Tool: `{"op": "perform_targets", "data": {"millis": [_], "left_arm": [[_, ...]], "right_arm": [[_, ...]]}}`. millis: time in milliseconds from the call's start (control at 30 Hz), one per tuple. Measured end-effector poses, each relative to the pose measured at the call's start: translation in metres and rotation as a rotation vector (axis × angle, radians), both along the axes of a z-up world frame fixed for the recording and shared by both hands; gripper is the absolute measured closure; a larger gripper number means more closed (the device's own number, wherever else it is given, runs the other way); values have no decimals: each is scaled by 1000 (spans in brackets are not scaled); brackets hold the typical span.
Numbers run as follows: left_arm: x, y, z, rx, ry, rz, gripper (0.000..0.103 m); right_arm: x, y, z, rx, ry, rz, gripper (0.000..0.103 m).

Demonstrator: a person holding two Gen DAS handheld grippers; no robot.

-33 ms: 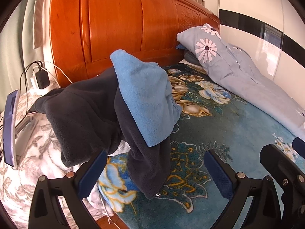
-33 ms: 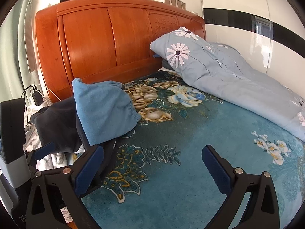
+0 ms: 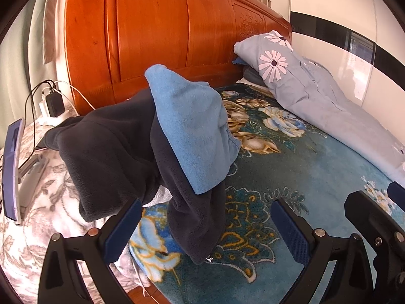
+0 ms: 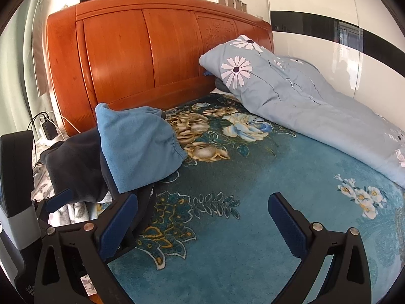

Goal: Fold clothes
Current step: 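Reach both grippers toward the pile of dark and light blue clothes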

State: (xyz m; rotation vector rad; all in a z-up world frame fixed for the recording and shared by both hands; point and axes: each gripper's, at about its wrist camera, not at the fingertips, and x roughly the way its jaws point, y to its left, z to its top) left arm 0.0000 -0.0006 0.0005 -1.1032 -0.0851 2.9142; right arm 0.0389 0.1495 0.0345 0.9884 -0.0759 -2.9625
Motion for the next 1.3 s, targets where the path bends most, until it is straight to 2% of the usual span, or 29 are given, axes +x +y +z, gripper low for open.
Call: {"op": "perform_targets", "data": {"millis": [100,167,267,467,1300], "left_arm": [[-1,-3,2,4,0,0,0],[-9,0,-5,2,-31,-5,0],[-3,-2,-8,17,17,0,0],[-5,-9,-5,28,22,-9,0],[-4,-14,0,76,36,-41,0]], "right_arm": [[1,-1,2,1,5,-2,0],[3,-2,3,0,7,-4,0],[-5,-3,-3,-11,-30,-3,0],[-7,-6,-3,16,-16,-2,0],[-4,-7,1,7,1,1,0]]}}
